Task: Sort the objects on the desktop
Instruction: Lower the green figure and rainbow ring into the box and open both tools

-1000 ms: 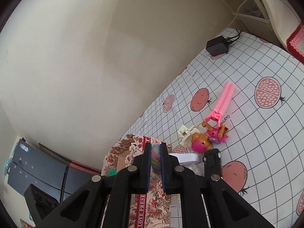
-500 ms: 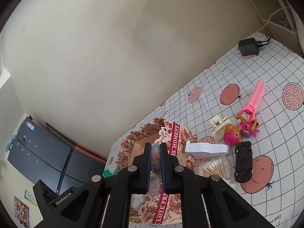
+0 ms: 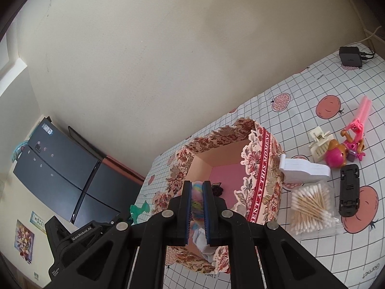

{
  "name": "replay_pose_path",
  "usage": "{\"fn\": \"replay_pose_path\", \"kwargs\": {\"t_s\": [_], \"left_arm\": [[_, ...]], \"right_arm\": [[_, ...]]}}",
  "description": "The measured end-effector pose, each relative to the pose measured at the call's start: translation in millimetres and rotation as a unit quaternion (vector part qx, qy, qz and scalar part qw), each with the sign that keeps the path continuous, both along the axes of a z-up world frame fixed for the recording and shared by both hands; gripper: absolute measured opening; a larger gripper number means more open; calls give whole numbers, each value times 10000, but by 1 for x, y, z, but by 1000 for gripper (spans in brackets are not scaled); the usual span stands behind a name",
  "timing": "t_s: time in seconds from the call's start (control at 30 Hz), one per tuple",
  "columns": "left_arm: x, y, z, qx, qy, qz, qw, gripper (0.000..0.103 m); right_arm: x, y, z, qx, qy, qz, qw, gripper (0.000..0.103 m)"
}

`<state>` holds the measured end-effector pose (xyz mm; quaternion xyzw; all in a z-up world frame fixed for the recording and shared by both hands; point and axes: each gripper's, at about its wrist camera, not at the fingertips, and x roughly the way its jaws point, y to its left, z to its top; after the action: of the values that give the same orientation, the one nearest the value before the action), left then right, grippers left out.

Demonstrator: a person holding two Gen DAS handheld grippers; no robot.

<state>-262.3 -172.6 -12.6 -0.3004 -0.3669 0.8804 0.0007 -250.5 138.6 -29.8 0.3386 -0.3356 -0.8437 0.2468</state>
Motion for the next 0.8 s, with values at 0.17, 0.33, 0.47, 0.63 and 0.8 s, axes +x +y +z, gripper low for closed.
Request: {"fn": "replay_pose_path", "kwargs": {"t_s": [0.17,0.33,0.47,0.63,0.8], "left_arm": [[2,-12,-1,45,37,116,9999,9],[2,-15,-4,98,24,90,9999,9],[-2,-14,-8,118,-28,26,9999,9],[-4,-13,-13,123,-112,-20,9999,9],[-9,-7,-19,75,-242,-122,9996,9]], "right_arm": [[3,-20,0,135,50,202,9997,10],[4,-30,-3,280,37,309,9991,10],[3,-33,-8,336,-34,332,9989,10],[0,-34,-14,382,-123,358,9986,10],[-2,-33,-19,402,-247,383,9981,13]]}}
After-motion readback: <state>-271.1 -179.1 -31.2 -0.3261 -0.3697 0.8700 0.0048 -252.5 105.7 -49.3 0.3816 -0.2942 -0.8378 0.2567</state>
